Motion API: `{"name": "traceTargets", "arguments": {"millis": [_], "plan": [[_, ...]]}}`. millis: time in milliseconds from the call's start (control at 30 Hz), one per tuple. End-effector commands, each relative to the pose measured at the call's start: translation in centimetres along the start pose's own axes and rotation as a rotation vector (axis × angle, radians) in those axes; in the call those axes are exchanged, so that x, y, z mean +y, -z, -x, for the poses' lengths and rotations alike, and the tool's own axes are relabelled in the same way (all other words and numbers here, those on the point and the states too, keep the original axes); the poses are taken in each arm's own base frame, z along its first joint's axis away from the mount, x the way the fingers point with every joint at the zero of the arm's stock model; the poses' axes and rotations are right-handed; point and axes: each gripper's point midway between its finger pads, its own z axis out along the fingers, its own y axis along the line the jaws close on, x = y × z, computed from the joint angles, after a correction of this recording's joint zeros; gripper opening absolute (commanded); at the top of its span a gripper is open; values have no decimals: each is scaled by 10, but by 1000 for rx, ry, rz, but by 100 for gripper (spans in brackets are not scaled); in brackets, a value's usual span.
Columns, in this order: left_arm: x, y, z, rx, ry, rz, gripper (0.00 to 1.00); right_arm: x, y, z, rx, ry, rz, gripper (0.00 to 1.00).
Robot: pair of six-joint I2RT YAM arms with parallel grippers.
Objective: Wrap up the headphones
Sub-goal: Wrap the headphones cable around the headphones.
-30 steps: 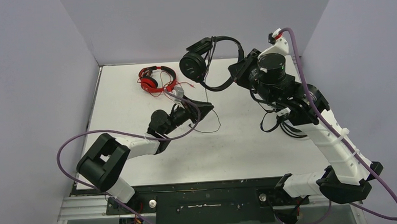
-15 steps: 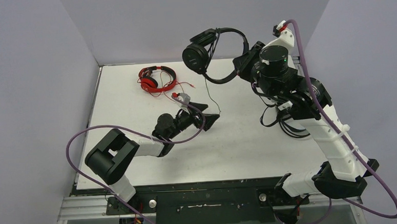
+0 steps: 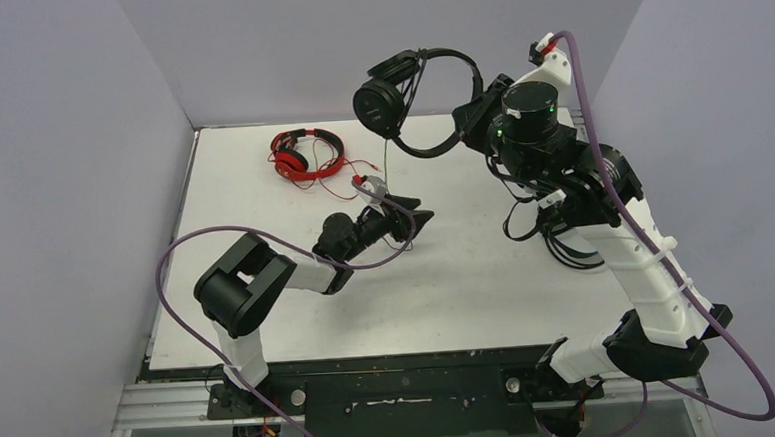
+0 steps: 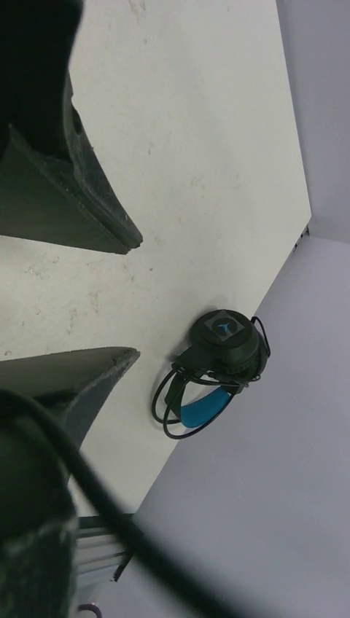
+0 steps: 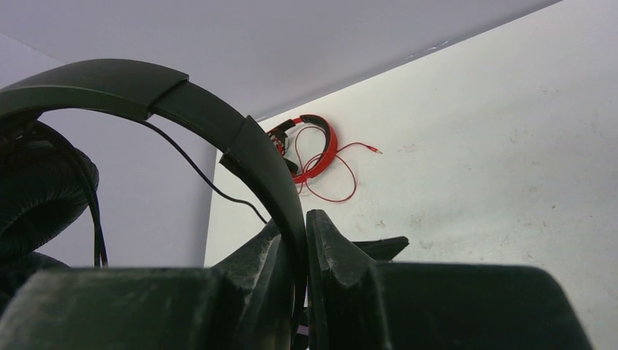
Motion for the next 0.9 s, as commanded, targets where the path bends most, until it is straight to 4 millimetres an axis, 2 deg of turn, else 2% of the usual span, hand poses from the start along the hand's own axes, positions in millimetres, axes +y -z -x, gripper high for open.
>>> {"name": "traceTargets", "arguments": {"millis": [0,33,100,133,267,467,667,867], "plan": [[-17,-11,18,-67,-34,-81,38,9,9,32,-93,-65,28,0],[-16,-10,14,-59,-29,-83,31,8,9,32,-96,-65,22,0],[-17,-7,6,-41,-11,-89,6,4,9,35,-110,-69,5,0],[-18,-6,3,-31,0,-93,0,2,9,37,-118,-72,-6,0],[-27,6,-4,-22,31,-98,0,-10,10,47,-169,-80,-67,0],[-44,37,-11,24,36,-63,0,-43,5,60,-271,-70,-226,0],[-55,70,-5,96,-36,16,0,-86,-6,65,-329,-32,-392,0],[-73,95,-2,218,-124,41,0,-137,-26,62,-304,0,-518,0]]}}
